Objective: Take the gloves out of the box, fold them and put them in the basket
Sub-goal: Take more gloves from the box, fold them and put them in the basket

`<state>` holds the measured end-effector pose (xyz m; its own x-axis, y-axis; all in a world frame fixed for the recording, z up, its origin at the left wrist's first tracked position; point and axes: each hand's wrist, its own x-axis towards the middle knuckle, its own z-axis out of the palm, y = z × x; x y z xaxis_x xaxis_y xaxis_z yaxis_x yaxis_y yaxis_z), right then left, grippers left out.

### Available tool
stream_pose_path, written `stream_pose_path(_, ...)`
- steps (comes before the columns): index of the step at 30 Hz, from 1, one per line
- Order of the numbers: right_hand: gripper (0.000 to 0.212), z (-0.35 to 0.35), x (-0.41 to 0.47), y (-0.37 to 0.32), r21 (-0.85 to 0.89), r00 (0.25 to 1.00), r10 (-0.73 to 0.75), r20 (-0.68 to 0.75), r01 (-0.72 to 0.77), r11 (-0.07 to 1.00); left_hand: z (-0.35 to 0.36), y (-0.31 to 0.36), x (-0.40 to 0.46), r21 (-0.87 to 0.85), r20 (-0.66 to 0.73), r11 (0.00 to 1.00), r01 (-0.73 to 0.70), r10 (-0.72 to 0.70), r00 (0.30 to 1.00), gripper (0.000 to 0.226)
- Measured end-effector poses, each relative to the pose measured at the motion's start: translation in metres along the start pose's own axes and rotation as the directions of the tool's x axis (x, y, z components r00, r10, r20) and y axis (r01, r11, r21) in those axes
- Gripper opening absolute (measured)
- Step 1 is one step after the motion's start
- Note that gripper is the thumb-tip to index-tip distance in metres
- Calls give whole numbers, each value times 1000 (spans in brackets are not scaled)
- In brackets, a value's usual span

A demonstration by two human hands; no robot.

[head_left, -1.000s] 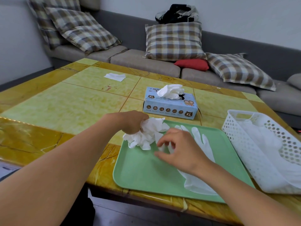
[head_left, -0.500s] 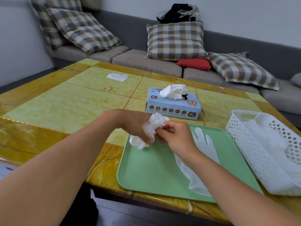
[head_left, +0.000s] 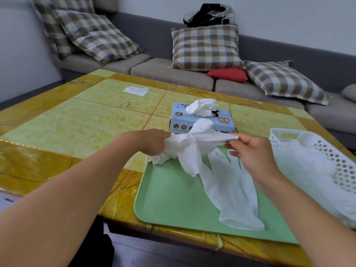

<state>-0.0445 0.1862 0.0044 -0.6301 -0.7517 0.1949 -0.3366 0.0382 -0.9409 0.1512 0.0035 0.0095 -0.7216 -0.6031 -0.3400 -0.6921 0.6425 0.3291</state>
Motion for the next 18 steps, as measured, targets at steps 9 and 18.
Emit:
stream_pose_path(9, 18, -87, 8, -12, 479, 931, 317, 183, -366, 798, 7, 1, 9, 59, -92, 998, 27, -22, 995, 32)
stream_pose_path(18, 25, -99, 5, -18, -151, 983, 17, 184, 11, 988, -3, 27, -17, 69, 45, 991, 113, -117, 992, 103)
